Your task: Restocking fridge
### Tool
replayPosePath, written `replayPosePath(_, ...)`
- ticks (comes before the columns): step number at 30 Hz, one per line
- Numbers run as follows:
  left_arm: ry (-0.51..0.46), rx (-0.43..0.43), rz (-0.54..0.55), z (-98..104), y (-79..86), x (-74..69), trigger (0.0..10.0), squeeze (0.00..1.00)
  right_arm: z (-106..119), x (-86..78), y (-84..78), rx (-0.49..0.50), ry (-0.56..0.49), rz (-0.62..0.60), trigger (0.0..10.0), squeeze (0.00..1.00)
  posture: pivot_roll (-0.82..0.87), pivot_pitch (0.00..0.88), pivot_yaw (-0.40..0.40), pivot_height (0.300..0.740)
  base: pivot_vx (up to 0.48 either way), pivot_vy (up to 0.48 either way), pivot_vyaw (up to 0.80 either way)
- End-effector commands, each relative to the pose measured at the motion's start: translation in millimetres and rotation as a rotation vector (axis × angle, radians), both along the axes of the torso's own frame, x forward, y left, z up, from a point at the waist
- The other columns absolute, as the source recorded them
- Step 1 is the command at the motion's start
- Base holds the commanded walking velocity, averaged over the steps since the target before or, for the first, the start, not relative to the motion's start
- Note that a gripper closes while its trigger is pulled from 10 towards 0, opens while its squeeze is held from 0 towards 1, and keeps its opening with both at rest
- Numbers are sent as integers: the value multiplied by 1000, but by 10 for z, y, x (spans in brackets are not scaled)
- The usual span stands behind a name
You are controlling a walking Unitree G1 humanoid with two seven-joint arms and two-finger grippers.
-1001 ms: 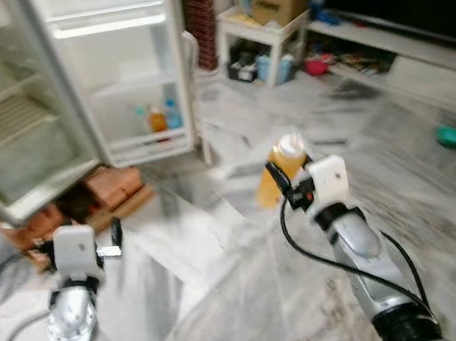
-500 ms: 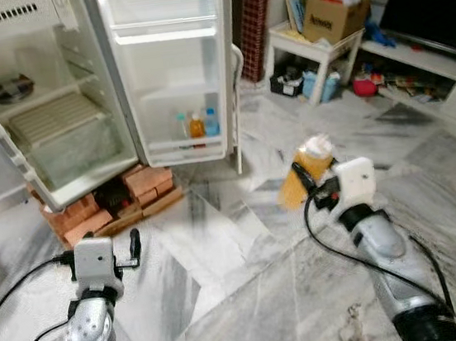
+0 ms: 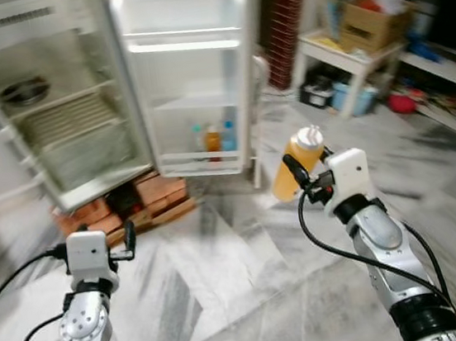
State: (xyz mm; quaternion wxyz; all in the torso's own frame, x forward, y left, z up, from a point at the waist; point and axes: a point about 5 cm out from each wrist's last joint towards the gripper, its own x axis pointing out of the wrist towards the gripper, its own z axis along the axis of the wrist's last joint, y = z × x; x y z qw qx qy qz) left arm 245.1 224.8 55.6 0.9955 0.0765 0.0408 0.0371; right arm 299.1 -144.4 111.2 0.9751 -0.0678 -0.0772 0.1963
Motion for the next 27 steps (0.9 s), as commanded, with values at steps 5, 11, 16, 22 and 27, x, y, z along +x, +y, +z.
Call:
replayPosePath(5,-8,2,-7,-1,-22,-2,10000,0,65,-7,190,-45,-49,103,10000,0,93,0,-103,740,357,319,790)
replayPosePath(11,-8,0,9,-5,-8,3,10000,0,84,27,190,-49,-52,113,10000,0,97,0,-109,740,362,316,782)
replayPosePath(16,-5,7,3,-19,-15,-11,10000,0,78,48,154,-31,-43,87,10000,0,94,0,-109,740,364,313,0)
replayPosePath(22,-3,28,-15,-21,-31,-7,10000,0,56,54,131,-35,-33,41,10000,0,90,0,-109,740,432,137,0)
replayPosePath(27,-1,26,-23,-31,-71,1,10000,0,85,85,99,-25,-42,17,10000,0,91,0,-111,740,480,0,0)
